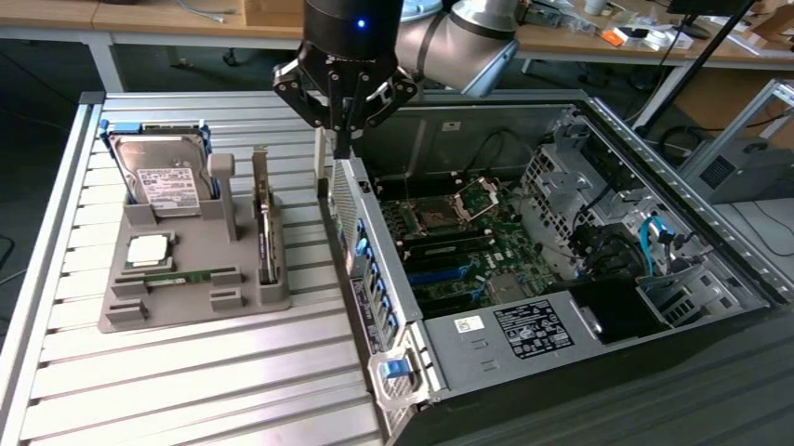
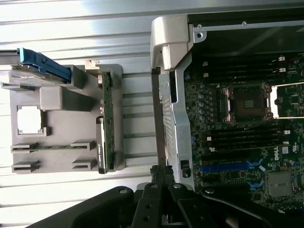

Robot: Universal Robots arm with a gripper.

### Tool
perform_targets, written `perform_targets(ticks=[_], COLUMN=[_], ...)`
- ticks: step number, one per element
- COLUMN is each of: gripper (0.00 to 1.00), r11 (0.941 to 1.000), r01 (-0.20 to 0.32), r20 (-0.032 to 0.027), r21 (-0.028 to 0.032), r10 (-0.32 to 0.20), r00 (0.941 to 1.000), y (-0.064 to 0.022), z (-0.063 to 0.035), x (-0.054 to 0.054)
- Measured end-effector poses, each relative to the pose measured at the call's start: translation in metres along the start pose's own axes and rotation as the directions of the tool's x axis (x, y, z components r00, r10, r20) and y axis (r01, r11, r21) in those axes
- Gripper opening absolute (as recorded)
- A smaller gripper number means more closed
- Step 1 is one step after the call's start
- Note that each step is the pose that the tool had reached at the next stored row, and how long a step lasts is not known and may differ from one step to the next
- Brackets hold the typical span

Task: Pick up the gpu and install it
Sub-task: 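Reach for the gpu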

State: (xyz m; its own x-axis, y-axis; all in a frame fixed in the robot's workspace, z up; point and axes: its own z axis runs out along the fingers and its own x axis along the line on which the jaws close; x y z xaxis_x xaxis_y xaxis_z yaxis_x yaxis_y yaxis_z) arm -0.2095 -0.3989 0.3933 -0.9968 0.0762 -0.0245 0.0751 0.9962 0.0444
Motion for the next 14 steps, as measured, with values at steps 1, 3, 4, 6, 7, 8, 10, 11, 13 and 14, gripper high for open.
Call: perform_targets(ticks=[1, 3, 4, 6, 7, 8, 10, 11, 13, 14], gripper=[0.1, 0.1, 0.1, 0.1, 0.1, 0.1, 0.1, 0.1, 0.1, 0.1], r11=[1.0, 1.0, 1.0, 1.0, 1.0, 1.0, 1.0, 1.0, 1.0, 1.0], r01=[0.0, 0.0, 0.0, 0.0, 0.0, 0.0, 0.0, 0.0, 0.0, 0.0], r20=[0.0, 0.0, -0.0001, 0.0, 0.0, 0.0, 0.0, 0.0, 0.0, 0.0], r21=[0.0001, 0.0, 0.0001, 0.0001, 0.0001, 0.0, 0.0, 0.0, 0.0, 0.0], r10=[0.0, 0.0, 0.0, 0.0, 0.0, 0.0, 0.0, 0.0, 0.0, 0.0], r00=[1.0, 1.0, 1.0, 1.0, 1.0, 1.0, 1.0, 1.0, 1.0, 1.0], y=[0.0, -0.0001, -0.0002, -0.0003, -0.0003, -0.0004, -0.0005, -0.0005, -0.0006, -0.0007], z=[0.0, -0.0001, -0.0001, -0.0001, -0.0002, -0.0002, -0.0002, -0.0002, -0.0002, -0.0003], x=[0.0006, 0.0018, 0.0024, 0.0037, 0.0044, 0.005, 0.0063, 0.0069, 0.0082, 0.0097])
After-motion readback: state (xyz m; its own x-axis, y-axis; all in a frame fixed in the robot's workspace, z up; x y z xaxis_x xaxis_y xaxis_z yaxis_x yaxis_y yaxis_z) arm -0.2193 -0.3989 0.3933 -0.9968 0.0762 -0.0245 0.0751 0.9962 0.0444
